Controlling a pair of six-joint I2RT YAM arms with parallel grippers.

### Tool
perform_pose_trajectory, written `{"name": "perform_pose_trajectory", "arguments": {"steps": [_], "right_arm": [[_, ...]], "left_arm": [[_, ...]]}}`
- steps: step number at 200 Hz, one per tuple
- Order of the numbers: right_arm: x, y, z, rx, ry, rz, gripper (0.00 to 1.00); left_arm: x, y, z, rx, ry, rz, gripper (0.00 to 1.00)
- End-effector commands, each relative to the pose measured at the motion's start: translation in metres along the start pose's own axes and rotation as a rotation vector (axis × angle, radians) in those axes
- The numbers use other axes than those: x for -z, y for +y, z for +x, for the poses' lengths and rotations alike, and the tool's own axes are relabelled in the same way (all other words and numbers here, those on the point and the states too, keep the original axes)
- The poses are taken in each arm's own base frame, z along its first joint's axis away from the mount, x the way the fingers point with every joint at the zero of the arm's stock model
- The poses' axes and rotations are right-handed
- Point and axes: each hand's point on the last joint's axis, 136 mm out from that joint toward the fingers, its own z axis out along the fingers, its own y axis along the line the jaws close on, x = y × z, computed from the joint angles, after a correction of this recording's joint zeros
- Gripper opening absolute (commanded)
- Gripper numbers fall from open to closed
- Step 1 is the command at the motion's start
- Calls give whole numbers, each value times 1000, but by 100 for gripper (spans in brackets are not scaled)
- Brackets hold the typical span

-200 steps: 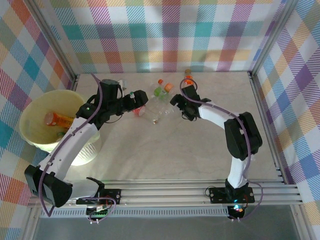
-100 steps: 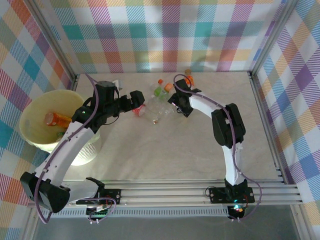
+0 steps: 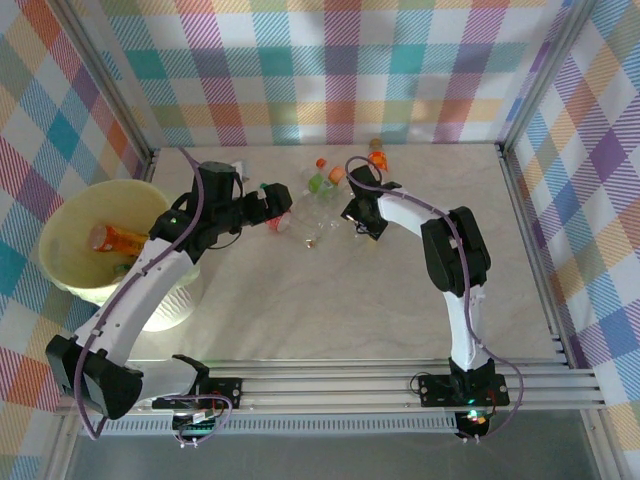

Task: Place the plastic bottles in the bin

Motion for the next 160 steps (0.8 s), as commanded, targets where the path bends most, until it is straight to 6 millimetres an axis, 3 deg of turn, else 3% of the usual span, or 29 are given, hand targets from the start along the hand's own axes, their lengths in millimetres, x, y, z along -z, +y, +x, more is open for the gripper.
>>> {"name": "perform_pose_trajectory", "arguments": {"steps": [1, 24, 51, 75, 100, 160], "right_arm": [[4, 0, 1, 47, -10, -6, 69], [16, 3, 0, 84, -38, -56, 60], [44, 6, -4, 113, -113, -166, 48], [75, 8, -2, 188, -164, -272, 45], [105, 4, 5, 264, -215, -378, 34], [188, 0, 25, 417, -416, -717, 27]], "left_arm": [[-1, -4, 6, -1, 26, 20, 100], [-1, -8, 7, 9, 34, 39, 100], [-2, -20, 9, 6, 60, 100, 100], [-8, -25, 13, 11, 71, 138, 100], [-18, -28, 19, 37, 105, 165, 100], [-45, -63, 33, 6, 165, 259, 100]]}}
